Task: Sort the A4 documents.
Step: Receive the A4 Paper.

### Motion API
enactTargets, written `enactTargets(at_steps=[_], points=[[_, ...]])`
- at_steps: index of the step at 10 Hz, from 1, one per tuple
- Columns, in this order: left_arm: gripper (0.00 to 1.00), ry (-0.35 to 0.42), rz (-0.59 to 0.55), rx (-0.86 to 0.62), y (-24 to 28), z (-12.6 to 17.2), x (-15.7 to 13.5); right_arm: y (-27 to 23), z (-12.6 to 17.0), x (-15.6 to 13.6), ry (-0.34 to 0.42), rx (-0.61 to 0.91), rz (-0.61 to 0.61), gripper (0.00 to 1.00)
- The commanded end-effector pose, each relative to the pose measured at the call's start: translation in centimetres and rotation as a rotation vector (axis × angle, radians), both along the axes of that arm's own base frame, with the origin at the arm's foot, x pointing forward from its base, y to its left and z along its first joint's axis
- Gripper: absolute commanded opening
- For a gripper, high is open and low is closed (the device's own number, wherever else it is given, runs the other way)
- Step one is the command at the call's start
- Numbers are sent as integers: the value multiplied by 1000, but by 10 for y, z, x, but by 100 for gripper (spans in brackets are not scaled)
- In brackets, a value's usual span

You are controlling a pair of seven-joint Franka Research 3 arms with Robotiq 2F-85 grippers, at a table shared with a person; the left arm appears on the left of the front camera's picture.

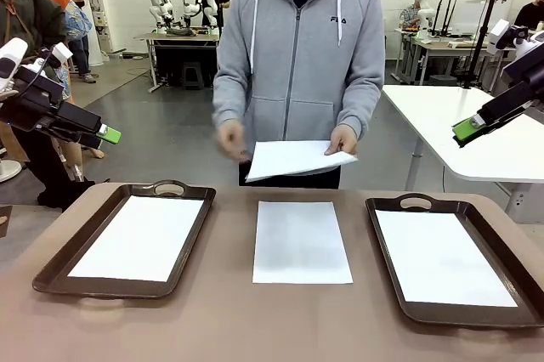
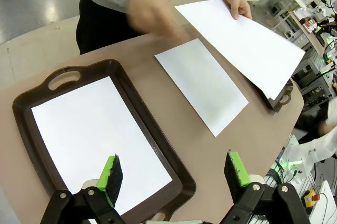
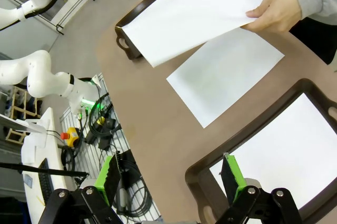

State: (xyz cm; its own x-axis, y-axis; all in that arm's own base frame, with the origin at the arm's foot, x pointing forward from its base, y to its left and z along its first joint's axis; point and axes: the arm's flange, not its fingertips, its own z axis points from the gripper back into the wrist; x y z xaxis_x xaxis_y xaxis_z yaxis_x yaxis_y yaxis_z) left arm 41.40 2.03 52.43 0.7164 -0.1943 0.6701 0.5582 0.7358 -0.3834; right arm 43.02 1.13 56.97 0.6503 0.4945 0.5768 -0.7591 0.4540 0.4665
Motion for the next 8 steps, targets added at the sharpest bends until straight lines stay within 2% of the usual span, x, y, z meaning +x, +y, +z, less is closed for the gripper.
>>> enactTargets(at_steps=[1, 8], points=[[100, -3, 7, -7, 0, 0, 0, 1, -3, 0, -3, 10, -1, 100], [100, -3, 7, -7, 0, 0, 0, 1, -3, 0, -3, 10, -1, 100]])
